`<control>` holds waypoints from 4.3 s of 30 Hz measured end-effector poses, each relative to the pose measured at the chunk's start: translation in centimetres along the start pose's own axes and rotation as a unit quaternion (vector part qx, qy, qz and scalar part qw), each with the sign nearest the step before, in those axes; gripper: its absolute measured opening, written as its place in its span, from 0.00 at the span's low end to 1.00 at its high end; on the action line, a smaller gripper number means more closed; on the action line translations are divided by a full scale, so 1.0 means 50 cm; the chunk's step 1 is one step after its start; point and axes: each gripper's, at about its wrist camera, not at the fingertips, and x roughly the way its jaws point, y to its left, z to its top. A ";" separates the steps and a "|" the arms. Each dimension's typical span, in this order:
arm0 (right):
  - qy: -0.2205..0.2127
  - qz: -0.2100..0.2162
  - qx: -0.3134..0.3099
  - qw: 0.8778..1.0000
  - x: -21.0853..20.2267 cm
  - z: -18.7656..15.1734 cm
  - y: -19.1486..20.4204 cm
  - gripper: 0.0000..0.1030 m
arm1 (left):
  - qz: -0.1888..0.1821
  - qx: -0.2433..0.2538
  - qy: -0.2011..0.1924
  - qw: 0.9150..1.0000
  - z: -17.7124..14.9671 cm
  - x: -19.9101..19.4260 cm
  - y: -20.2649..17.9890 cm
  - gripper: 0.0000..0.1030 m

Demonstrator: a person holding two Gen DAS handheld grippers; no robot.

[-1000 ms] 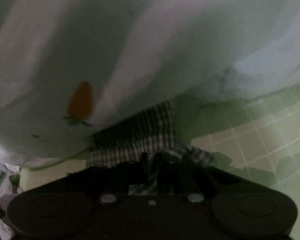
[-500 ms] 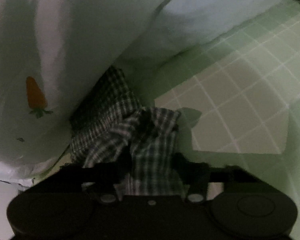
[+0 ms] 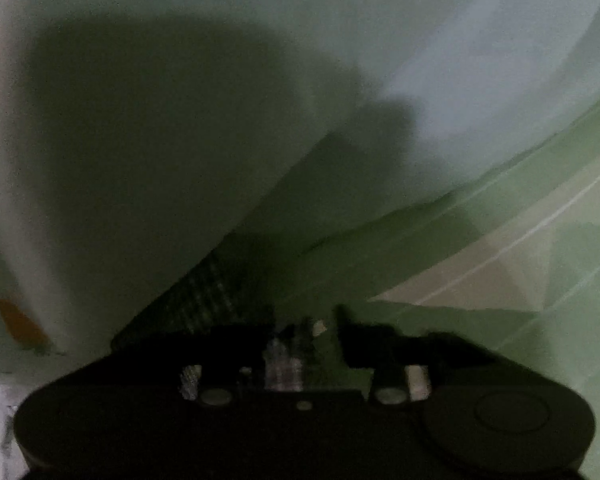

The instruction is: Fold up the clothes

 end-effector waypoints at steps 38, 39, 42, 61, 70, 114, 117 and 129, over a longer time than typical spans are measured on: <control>-0.013 -0.077 -0.188 0.979 -0.523 -0.521 -0.043 1.00 | -0.136 0.276 0.061 0.949 -0.525 -0.473 -0.155 0.77; -0.013 -0.072 -0.192 0.979 -0.524 -0.527 -0.034 1.00 | -0.126 0.275 0.065 0.951 -0.525 -0.470 -0.143 0.77; -0.012 -0.059 -0.207 0.977 -0.525 -0.545 -0.007 1.00 | -0.096 0.268 0.077 0.955 -0.519 -0.453 -0.110 0.79; 0.007 -0.002 -0.229 0.973 -0.434 -0.581 0.159 0.63 | -0.070 0.244 0.115 0.960 -0.451 -0.328 -0.070 0.80; 0.032 -0.003 -0.206 0.978 -0.394 -0.590 0.167 0.03 | -0.083 0.255 0.124 0.955 -0.452 -0.327 -0.067 0.81; 0.021 0.094 -0.064 0.993 -0.630 -0.613 -0.020 0.03 | -0.069 0.258 0.130 0.955 -0.566 -0.439 -0.043 0.81; 0.044 0.194 0.132 0.971 -0.657 -0.616 -0.104 0.03 | -0.068 0.257 0.131 0.955 -0.569 -0.440 -0.039 0.81; 0.094 0.028 0.051 0.994 -0.625 -0.678 -0.130 0.12 | -0.060 0.264 0.149 0.951 -0.592 -0.437 -0.023 0.81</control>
